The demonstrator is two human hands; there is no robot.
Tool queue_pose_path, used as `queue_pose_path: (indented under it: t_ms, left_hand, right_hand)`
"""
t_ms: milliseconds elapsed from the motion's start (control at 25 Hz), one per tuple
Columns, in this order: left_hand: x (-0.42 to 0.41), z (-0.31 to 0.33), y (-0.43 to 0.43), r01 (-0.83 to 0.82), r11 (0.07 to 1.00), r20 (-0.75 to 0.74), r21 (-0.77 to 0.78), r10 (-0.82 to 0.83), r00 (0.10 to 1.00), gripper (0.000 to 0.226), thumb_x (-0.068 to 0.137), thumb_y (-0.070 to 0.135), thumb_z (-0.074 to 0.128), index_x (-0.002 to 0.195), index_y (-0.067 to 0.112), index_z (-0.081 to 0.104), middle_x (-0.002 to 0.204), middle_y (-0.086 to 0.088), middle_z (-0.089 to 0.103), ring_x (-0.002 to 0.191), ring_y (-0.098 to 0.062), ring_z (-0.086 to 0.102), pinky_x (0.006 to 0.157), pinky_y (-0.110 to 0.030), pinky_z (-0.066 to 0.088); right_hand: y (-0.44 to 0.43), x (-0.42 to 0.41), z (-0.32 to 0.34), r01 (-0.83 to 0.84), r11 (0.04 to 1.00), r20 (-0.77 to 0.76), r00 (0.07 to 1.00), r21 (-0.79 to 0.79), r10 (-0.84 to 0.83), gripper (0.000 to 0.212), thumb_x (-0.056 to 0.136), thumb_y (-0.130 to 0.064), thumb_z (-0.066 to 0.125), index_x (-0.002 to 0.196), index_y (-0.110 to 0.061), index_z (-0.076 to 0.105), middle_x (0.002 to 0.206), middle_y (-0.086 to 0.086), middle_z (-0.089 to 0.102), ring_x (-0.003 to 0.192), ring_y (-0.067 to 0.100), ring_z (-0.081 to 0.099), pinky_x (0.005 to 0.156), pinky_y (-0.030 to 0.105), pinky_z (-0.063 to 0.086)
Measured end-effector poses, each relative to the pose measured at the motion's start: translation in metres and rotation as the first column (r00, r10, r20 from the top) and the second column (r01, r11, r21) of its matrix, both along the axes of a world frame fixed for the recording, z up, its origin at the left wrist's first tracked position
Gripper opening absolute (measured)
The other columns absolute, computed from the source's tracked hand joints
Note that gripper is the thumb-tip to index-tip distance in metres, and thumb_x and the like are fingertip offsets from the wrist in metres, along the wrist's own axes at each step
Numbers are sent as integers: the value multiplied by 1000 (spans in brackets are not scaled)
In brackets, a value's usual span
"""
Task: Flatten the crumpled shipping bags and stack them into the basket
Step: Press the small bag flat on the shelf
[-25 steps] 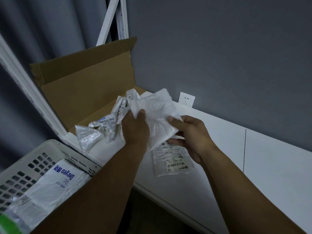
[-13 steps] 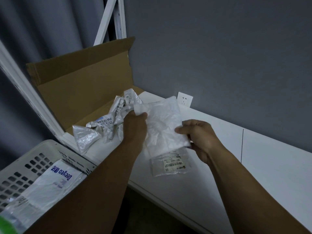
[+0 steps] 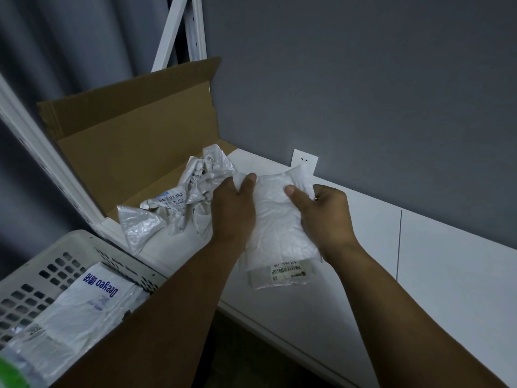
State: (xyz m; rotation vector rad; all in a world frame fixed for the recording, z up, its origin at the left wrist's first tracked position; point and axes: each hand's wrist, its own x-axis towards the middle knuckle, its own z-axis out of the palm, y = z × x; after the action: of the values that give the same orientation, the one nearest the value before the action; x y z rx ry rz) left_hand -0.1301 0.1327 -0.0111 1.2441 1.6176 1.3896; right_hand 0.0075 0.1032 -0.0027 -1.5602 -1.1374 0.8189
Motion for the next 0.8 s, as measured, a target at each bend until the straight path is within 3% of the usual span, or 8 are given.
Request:
queue_pose_path:
  t_ms: [80, 160, 280, 360, 440, 560, 680, 800]
  left_hand:
    - [-5, -1, 2, -32, 999, 16, 32, 32, 999, 28, 97, 36, 57, 100, 10, 68, 97, -1, 69, 93, -17, 64, 84, -28, 48]
    - [-11, -2, 4, -59, 996, 9, 72, 58, 998, 31, 97, 37, 58, 107, 9, 68, 103, -2, 70, 97, -17, 64, 86, -28, 48]
    - [-15, -7, 9, -88, 991, 12, 101, 87, 996, 36, 96, 39, 58, 109, 7, 67, 106, -6, 70, 101, -21, 65, 90, -34, 51]
    - [-15, -12, 12, -87, 996, 13, 31, 87, 996, 39, 96, 40, 58, 113, 6, 63, 109, -10, 69, 103, -26, 64, 92, -37, 51]
    - [-14, -16, 14, -94, 994, -60, -61, 91, 994, 46, 93, 40, 63, 124, 7, 53, 118, -12, 63, 111, -30, 60, 97, -41, 48]
    - [-6, -11, 11, -12, 999, -184, -40, 5, 983, 61, 81, 52, 69, 126, 14, 53, 125, -8, 57, 113, -25, 57, 96, -41, 49]
    - [15, 10, -2, 387, 907, 236, -167, -344, 909, 73, 66, 71, 65, 113, 15, 64, 108, -4, 71, 98, -20, 70, 88, -46, 57]
    - [10, 5, -2, 413, 899, 527, -148, -281, 802, 35, 88, 32, 66, 112, 6, 67, 106, -15, 73, 97, -31, 71, 92, -54, 55]
  right_hand:
    - [-1, 6, -1, -9, 999, -124, 992, -34, 5, 60, 84, -44, 78, 72, 9, 51, 70, 20, 51, 62, 22, 51, 62, 33, 47]
    - [-3, 11, -1, -124, 984, -246, 965, -125, 90, 48, 84, -43, 78, 72, -3, 53, 74, 15, 55, 66, 25, 55, 65, 37, 51]
    - [-4, 10, -3, -153, 983, -136, 981, -106, 138, 42, 89, -33, 75, 70, -2, 54, 67, 12, 41, 62, 24, 39, 58, 29, 41]
    - [-4, 5, -4, -107, 992, -41, 994, -59, 105, 47, 91, -32, 73, 67, -1, 47, 65, 9, 33, 60, 20, 31, 55, 25, 34]
    - [-2, 5, -5, -47, 999, 50, 998, -13, 48, 49, 92, -33, 71, 63, -11, 38, 61, 3, 32, 57, 17, 30, 55, 27, 33]
    - [-1, 5, -7, 26, 998, 118, 992, 64, -34, 50, 94, -36, 67, 63, -18, 32, 60, 1, 37, 57, 17, 37, 58, 34, 35]
    - [-5, -10, -4, -159, 981, 156, 978, 111, 141, 32, 95, -21, 63, 67, -13, 50, 62, 0, 54, 58, 15, 51, 61, 34, 44]
    - [-10, -17, -5, -296, 953, -53, 953, 65, 299, 19, 97, -8, 57, 84, -9, 71, 85, 9, 73, 80, 19, 67, 77, 33, 53]
